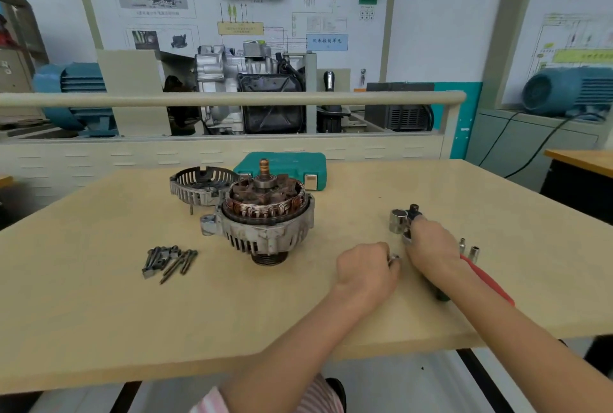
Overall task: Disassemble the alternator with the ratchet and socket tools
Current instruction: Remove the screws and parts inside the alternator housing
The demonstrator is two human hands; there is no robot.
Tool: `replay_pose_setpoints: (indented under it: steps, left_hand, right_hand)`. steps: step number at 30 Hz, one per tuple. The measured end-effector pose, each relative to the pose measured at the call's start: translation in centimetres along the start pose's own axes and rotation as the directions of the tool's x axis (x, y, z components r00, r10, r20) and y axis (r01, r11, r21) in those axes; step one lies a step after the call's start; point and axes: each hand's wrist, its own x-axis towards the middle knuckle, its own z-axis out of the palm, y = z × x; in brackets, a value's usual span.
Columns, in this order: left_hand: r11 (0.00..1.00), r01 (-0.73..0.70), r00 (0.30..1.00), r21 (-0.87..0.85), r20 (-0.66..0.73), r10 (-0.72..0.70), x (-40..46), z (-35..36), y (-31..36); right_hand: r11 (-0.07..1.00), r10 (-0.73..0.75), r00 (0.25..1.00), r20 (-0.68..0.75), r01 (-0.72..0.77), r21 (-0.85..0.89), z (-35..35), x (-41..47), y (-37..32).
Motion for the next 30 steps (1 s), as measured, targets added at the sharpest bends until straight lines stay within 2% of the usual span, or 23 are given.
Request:
replay_pose_setpoints:
  steps: [4,8,11,17,22,27,30]
  left_hand:
    - [1.0,-0.029,0.999,0.002,-0.017,0.029,1.1,0.7,0.6]
    - [0.998,0.022,1.0,0.055,-0.018,-0.021,1.7,1.4,2.1]
    - [0.997,-0.002,1.0,0.074,0.025,0.0,2.0,1.6,3.4]
    - [0.994,-0.039,0.99,-0.098,0.131,0.052,2.1,1.0,3.6]
    - [0.978,-0.1,0.982,-0.182,0.138,0.126,2.0,0.8,2.8]
    - [0.978,0.057,0.996,-0.203,0.076,-0.043,2.2,0.9,3.3]
    - [0.979,0.056,0.996,-0.195,0.082,-0.041,2.2,0.9,3.8]
  right_hand:
    - [0.999,0.002,1.0,0.002,-0.002,-0.038,-0.3,0.7,0.5]
    - [1.0,0.004,0.999,0.043,-0.005,0.029,-0.4,1.4,1.4]
    - [0.998,-0.002,0.998,0.056,-0.002,0.065,-0.5,1.8,1.9]
    - [0.993,-0.004,0.997,0.071,-0.004,0.117,-1.0,2.0,2.7]
    - [0.989,-0.012,0.999,0.034,0.007,0.147,-0.6,1.8,2.9]
    - [0.979,0.009,1.0,0.024,-0.014,0.204,-0.3,2.1,3.1]
    - [0.98,0.008,1.0,0.02,-0.012,0.198,-0.1,2.2,3.0]
